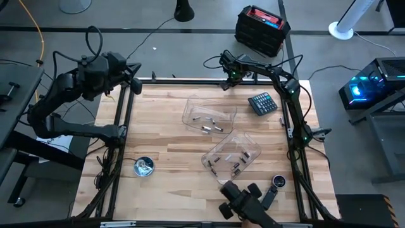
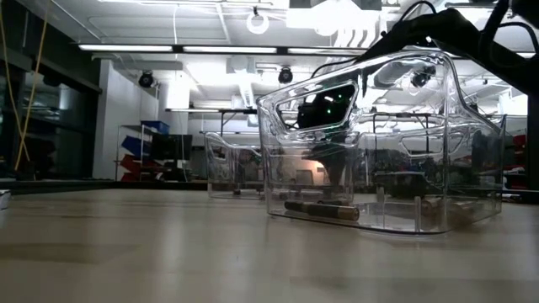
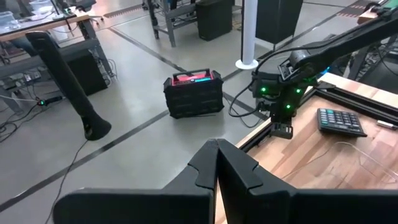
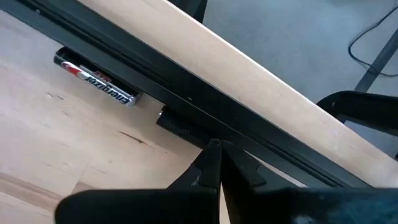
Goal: Sort batteries
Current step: Adjust the black battery, then adjust the top transparent bin
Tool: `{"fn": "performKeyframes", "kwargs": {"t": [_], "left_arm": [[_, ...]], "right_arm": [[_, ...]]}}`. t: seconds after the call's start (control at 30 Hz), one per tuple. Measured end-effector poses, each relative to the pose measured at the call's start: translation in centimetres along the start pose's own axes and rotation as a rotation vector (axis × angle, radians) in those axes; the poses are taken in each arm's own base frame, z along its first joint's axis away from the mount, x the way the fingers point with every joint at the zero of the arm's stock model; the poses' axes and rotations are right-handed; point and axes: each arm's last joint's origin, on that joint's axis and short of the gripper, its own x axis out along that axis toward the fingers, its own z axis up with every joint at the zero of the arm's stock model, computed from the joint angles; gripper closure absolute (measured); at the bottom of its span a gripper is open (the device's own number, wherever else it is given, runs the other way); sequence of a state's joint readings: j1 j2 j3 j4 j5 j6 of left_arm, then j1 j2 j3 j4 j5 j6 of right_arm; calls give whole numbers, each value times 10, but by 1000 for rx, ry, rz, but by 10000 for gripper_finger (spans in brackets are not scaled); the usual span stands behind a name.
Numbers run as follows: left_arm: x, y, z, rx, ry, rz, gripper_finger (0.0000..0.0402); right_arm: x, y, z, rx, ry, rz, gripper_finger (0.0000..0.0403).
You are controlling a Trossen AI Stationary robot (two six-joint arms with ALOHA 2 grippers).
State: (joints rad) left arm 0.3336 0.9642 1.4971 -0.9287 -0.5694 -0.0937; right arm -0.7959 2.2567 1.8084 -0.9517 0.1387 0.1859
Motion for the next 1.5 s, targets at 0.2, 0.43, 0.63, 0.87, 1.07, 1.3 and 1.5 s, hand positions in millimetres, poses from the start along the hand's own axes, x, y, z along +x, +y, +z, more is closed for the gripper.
{"fn": "performKeyframes", "kwargs": {"t": [0.2,0.43,0.63,0.87,1.07,1.3,1.5], "left_arm": [[1,-1,0,2,3,3,401],[2,-1,0,3,4,3,401],[2,-1,0,3,4,4,401],[2,-1,0,0,4,4,401],[2,-1,0,-8,4,4,401],[3,-2,0,-14,7,5,401],[4,-3,0,-10,12,5,401]], "right_arm": [[-1,6,-3,-66,31,92,403],[-18,19,-21,-171,175,268,403],[-55,23,-4,-147,-96,292,403],[-28,28,3,-79,-90,299,403],[-12,33,11,18,-132,313,403],[4,34,13,80,-116,289,403],[15,37,14,108,-122,284,403]]}}
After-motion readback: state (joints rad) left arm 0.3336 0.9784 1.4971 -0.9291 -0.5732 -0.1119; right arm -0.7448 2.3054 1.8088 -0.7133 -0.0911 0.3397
